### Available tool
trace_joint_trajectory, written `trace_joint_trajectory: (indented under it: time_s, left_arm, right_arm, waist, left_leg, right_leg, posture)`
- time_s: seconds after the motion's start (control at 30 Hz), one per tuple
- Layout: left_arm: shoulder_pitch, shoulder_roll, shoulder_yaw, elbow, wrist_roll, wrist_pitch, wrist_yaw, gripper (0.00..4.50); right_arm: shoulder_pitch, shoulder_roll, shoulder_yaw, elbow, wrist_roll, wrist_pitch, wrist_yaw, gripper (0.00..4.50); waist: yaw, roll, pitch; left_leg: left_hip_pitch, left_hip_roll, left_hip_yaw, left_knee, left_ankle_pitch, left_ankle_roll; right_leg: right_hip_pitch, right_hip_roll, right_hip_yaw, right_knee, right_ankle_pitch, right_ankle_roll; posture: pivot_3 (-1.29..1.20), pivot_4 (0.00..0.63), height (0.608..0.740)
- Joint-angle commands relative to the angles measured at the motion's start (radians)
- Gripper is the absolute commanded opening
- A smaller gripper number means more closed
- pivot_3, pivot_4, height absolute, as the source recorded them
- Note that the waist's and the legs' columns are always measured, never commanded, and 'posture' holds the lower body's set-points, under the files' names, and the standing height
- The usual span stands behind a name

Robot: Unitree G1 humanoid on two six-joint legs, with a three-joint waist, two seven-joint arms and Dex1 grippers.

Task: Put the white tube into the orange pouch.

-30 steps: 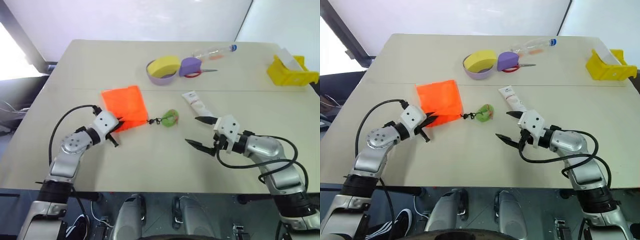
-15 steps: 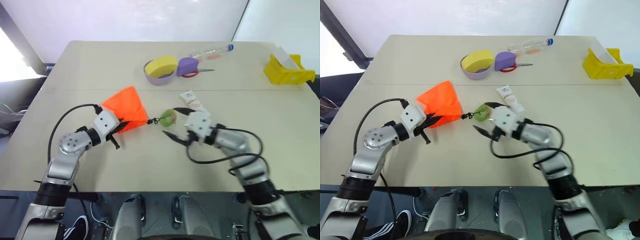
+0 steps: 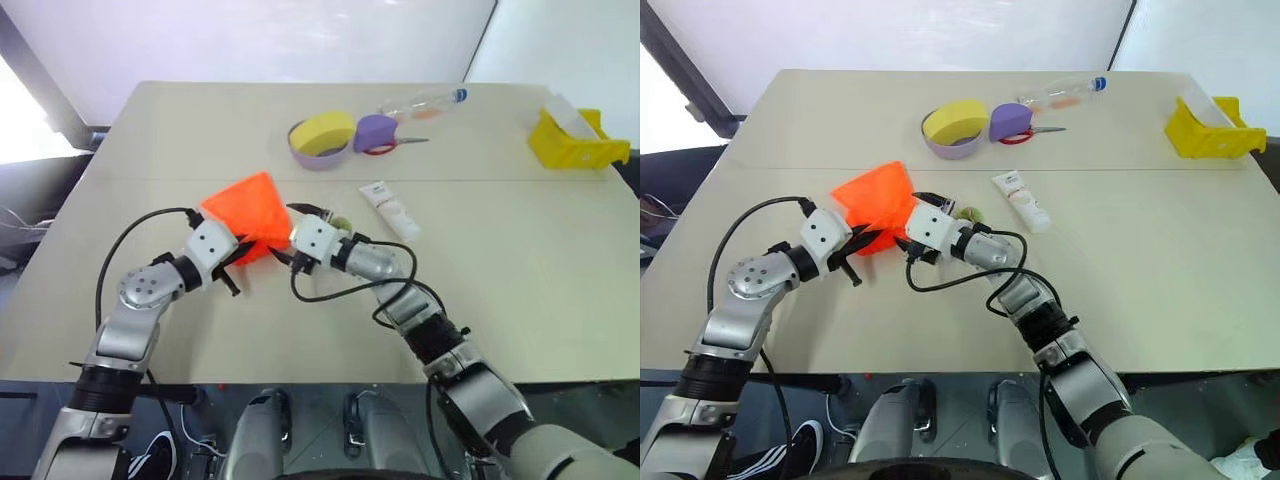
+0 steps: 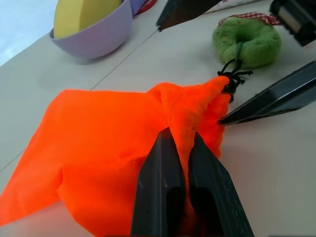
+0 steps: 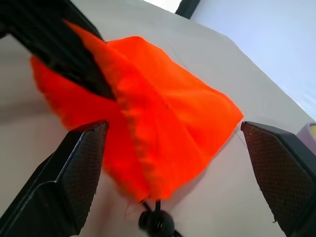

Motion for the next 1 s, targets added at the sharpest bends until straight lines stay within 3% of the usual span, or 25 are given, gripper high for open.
trace_joint_trajectory:
  time_s: [0.03,0.07,0.17,0.4,0.7,1.0]
  left_arm:
    - [0.006,0.0,0.014,-0.042,-0.011,-0.007,0.003,0.03]
    - [0.008,0.0,0.015,-0.044,-0.011,-0.005,0.005,0.03]
    - [0.014,0.0,0.016,-0.051,-0.011,-0.003,0.007,0.0]
    - [0.022,0.002,0.019,-0.061,-0.021,0.0,0.001,0.0]
    - [0.032,-0.011,0.024,-0.064,-0.016,-0.008,0.025,0.0]
    - [0.043,-0.007,-0.018,-0.118,-0.052,0.028,-0.052,0.0]
  right_arm:
    - [-0.025,0.023,-0.024,0.02,0.008,-0.018,-0.025,4.5]
    - [-0.027,0.026,-0.026,0.024,0.007,-0.018,-0.027,4.5]
    - [-0.032,0.028,-0.041,0.041,0.015,-0.015,-0.03,3.59]
    - [-0.035,0.02,-0.029,0.081,-0.038,-0.025,-0.073,0.02]
    - [-0.023,-0.005,-0.039,0.046,-0.033,-0.027,-0.053,0.02]
    - [0.057,-0.115,-0.089,-0.165,0.041,0.054,0.057,0.02]
  waist:
    - [-0.005,0.0,0.0]
    - [-0.006,0.0,0.0]
    - [-0.007,0.0,0.0]
    - [-0.008,0.0,0.0]
    - [-0.008,0.0,0.0]
    - [-0.006,0.0,0.0]
  left_leg:
    - [0.0,0.0,0.0,0.0,0.0,0.0]
    - [0.0,0.0,0.001,0.0,0.0,0.0]
    - [0.0,0.001,0.002,0.0,0.0,0.0]
    - [0.001,0.004,0.006,0.0,0.0,0.0]
    - [0.0,0.005,0.008,0.0,0.0,0.0]
    - [0.0,0.006,0.009,0.0,0.0,0.0]
  right_leg:
    - [0.0,0.0,0.0,0.0,0.0,0.0]
    - [0.0,0.0,0.0,0.0,0.0,0.0]
    - [0.0,0.0,0.0,0.0,0.0,0.0]
    - [-0.001,0.0,0.001,0.001,0.0,0.0]
    - [-0.002,0.001,0.001,0.001,0.0,0.0]
    - [-0.002,0.0,0.001,0.0,0.0,0.0]
  posture:
    - [0.0,0.15,0.74]
    - [0.0,0.15,0.74]
    - [0.0,0.15,0.74]
    - [0.0,0.15,0.74]
    - [0.0,0.15,0.74]
    - [0.0,0.15,0.74]
